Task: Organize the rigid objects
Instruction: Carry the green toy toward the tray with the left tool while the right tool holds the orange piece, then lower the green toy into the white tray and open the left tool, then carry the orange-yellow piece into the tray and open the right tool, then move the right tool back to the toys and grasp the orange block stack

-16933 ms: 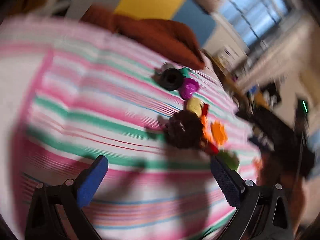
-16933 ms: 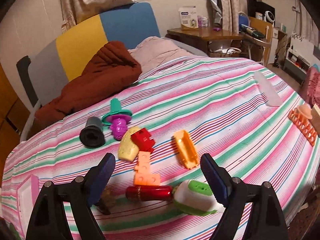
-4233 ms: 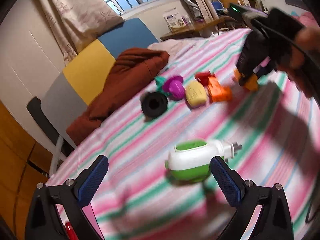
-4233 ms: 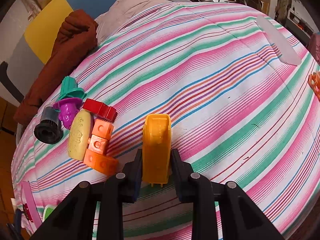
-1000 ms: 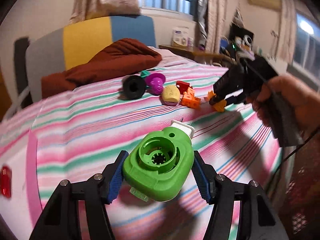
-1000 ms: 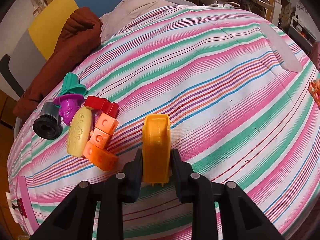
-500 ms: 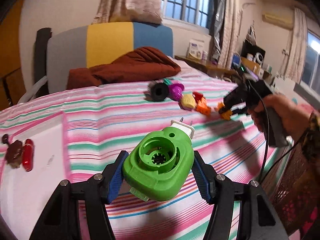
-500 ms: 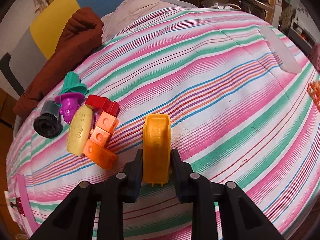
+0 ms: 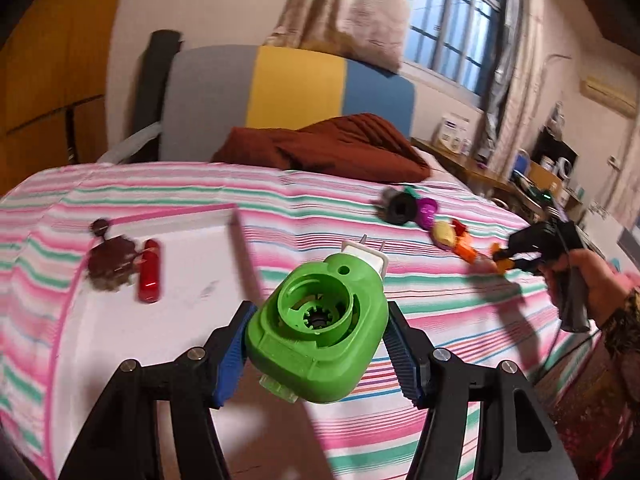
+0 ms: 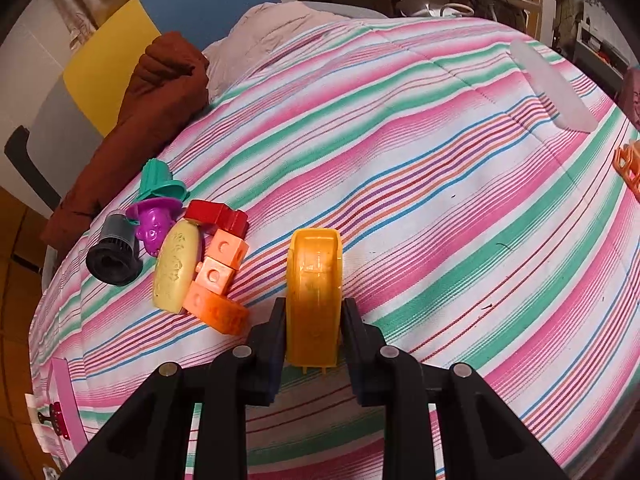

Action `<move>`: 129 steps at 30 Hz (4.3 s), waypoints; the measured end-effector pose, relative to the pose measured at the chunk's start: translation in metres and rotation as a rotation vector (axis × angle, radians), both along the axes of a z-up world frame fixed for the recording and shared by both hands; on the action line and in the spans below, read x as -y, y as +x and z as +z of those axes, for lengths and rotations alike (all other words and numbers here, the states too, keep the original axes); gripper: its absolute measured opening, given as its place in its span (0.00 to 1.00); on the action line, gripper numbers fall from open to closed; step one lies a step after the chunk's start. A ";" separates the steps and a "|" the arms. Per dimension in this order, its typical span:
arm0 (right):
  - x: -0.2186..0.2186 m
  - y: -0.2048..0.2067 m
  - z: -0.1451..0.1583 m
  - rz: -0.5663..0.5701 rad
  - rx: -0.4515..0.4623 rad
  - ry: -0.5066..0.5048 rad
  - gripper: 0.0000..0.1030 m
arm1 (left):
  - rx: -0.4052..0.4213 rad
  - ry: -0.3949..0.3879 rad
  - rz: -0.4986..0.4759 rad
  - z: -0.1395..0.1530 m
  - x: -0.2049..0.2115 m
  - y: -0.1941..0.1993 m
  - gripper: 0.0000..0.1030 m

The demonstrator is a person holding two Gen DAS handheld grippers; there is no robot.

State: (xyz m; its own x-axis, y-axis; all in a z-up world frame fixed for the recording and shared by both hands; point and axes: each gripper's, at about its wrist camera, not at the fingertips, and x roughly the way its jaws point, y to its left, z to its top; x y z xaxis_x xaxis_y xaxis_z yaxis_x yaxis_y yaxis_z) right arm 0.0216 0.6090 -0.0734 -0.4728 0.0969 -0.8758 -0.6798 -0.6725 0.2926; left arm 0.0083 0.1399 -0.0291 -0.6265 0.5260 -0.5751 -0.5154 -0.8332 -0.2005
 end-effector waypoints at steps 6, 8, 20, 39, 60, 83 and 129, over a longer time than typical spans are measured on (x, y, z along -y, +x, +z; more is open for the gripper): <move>0.010 -0.003 0.002 0.021 -0.013 0.012 0.24 | 0.024 -0.006 0.116 -0.004 0.038 -0.014 0.62; 0.011 -0.004 0.002 0.025 -0.012 0.013 0.24 | 0.035 -0.014 0.159 -0.006 0.050 -0.020 0.62; 0.015 0.002 0.007 0.013 -0.027 0.034 0.24 | 0.154 -0.076 0.389 -0.026 0.100 -0.056 0.62; 0.028 0.002 0.026 0.060 -0.143 0.056 0.24 | 0.077 -0.090 0.421 -0.030 0.100 -0.046 0.76; 0.121 -0.016 0.034 0.389 -0.155 0.114 0.24 | -0.015 -0.089 0.299 -0.014 0.074 -0.002 1.00; 0.412 -0.068 0.050 1.018 -0.153 0.022 0.24 | 0.021 -0.043 0.329 -0.016 0.130 0.015 1.00; 0.320 -0.050 0.047 0.733 -0.102 0.227 0.33 | -0.006 -0.052 0.242 -0.007 0.105 0.035 1.00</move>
